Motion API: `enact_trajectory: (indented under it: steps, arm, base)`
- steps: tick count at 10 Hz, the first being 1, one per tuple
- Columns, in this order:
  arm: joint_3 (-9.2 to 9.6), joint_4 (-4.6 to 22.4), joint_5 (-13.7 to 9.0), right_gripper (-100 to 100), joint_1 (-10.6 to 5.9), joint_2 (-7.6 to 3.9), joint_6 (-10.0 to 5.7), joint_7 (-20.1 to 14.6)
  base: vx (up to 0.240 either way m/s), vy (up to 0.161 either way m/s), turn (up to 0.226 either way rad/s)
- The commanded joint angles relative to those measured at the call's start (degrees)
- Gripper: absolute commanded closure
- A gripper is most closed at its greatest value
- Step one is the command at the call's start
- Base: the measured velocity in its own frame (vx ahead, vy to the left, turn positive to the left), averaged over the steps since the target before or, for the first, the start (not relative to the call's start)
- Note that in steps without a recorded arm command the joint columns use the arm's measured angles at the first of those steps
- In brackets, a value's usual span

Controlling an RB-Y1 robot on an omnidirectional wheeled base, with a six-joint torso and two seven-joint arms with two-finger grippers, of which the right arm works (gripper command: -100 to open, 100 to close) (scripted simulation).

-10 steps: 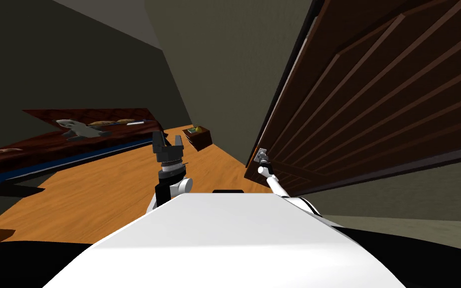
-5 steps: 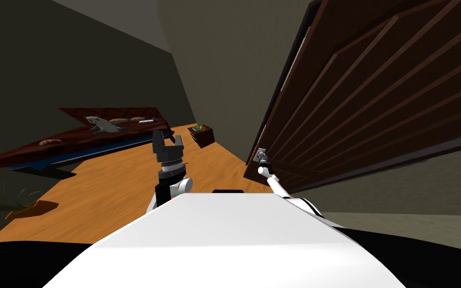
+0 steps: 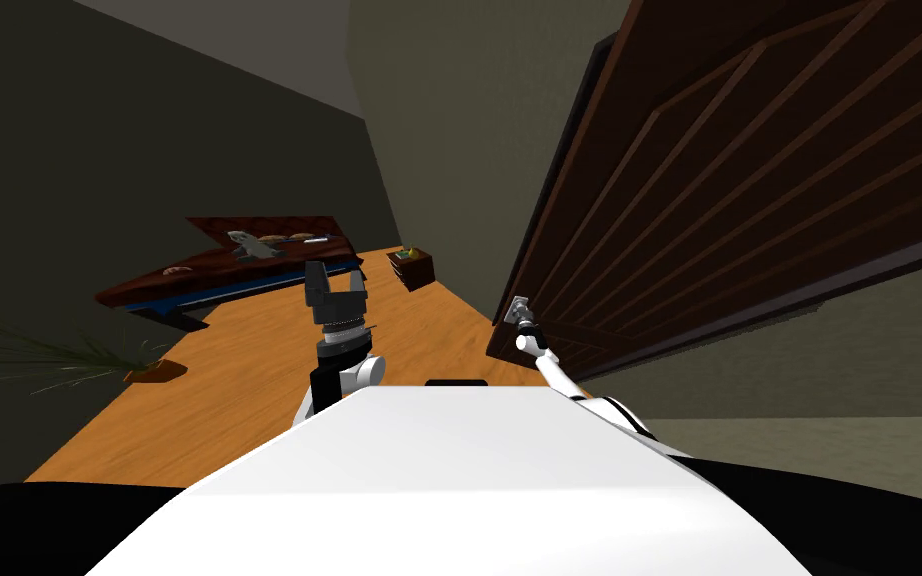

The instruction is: Pull the door open

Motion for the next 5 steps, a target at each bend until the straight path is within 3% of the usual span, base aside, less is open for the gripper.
enact_trajectory:
  steps: [1, 2, 3, 5]
  arm:
    - [0.89, -0.4, 0.2, 100, 0.02, -0.26, -0.15, -0.7]
    - [0.66, 0.2, 0.2, 100, -0.08, -0.12, -0.25, -0.5]
    - [1.71, -0.2, 0.4, 100, 0.25, -0.51, -0.25, -1.4]
    - [2.95, -0.8, 0.6, 100, 0.57, -1.25, -0.33, -2.5]
  base:
    - [-0.196, -0.054, 0.061]
    - [-0.083, -0.026, 0.026]
    - [-0.136, -0.039, 0.072]
    - [-0.224, -0.080, 0.107]
